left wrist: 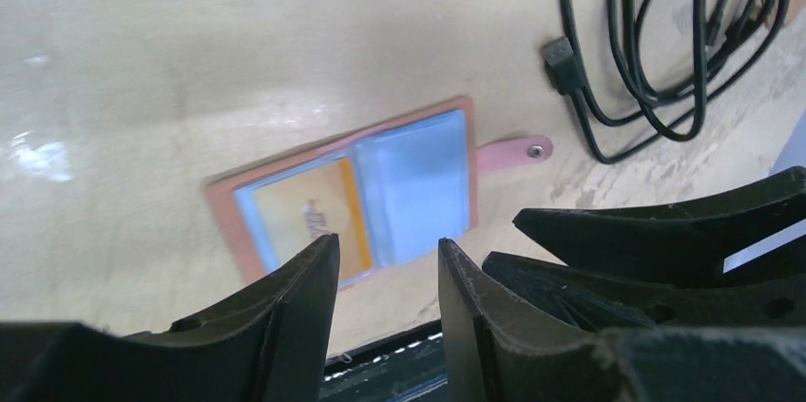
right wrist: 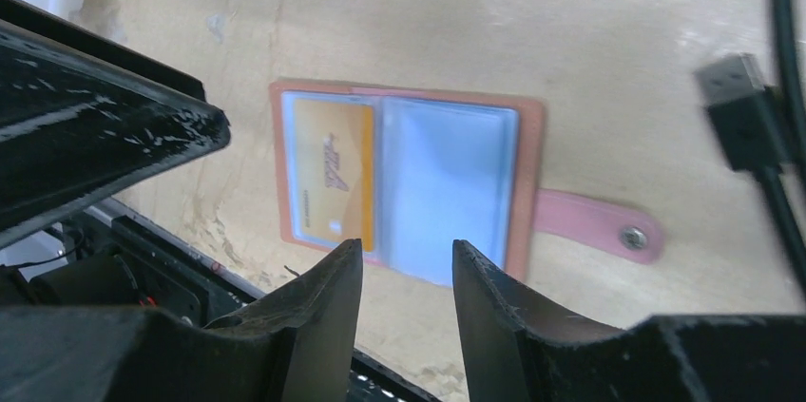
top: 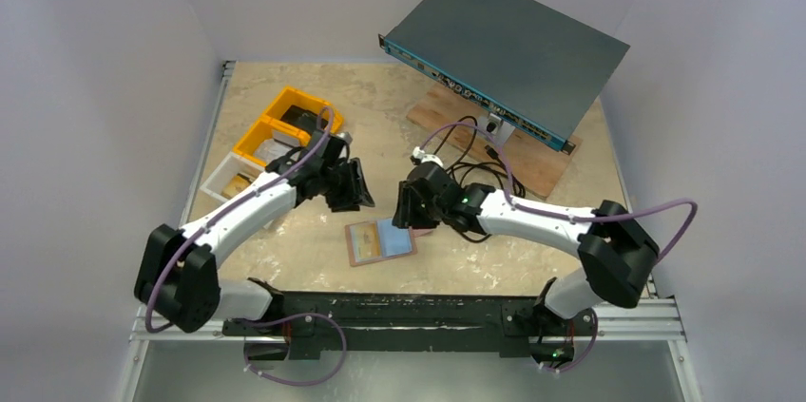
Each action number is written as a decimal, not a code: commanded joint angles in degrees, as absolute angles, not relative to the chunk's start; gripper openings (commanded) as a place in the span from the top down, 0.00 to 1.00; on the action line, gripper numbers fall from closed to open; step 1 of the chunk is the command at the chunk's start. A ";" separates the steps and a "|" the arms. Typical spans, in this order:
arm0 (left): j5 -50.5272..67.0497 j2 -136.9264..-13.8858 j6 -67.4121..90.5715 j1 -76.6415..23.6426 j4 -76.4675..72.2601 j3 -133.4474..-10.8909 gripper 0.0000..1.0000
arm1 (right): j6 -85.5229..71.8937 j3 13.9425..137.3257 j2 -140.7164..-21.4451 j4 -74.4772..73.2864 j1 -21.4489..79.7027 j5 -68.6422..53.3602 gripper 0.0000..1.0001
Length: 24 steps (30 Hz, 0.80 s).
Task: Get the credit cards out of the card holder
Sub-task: Remove the credit card from the card holder.
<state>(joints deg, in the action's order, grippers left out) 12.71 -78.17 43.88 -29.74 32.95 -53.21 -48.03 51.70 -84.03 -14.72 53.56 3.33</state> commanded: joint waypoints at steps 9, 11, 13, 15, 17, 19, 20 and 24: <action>10.77 -69.10 46.04 -25.49 32.06 -41.24 0.67 | -45.69 62.29 -98.61 -8.94 57.30 -4.69 0.62; 12.12 -70.06 46.29 -25.49 30.09 -40.26 0.72 | -46.81 62.15 -100.30 -7.25 56.95 -6.76 0.63; 12.92 -71.17 46.36 -25.49 28.19 -39.78 0.75 | -47.37 61.85 -101.51 -5.94 56.38 -8.18 0.63; 13.58 -72.60 46.38 -25.49 26.94 -39.73 0.80 | -48.21 60.79 -102.36 -4.21 55.74 -9.80 0.64; 14.23 -74.08 46.32 -25.49 25.88 -39.69 0.83 | -48.91 59.59 -102.78 -2.72 55.01 -11.10 0.65; 14.57 -75.31 46.40 -25.49 24.81 -39.32 0.85 | -49.44 58.38 -102.86 -1.49 54.32 -11.78 0.65; 14.63 -75.86 46.45 -25.51 24.38 -39.17 0.86 | -49.66 57.88 -102.76 -1.02 53.99 -11.97 0.65; 14.44 -77.43 46.46 -25.48 23.73 -38.53 0.90 | -50.26 55.71 -102.58 -0.35 52.90 -12.47 0.65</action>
<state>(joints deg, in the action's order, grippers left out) 13.45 -76.42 45.93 -25.71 26.98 -39.29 -48.88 57.58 -103.37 -3.49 53.87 -10.35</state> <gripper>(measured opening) 0.118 0.352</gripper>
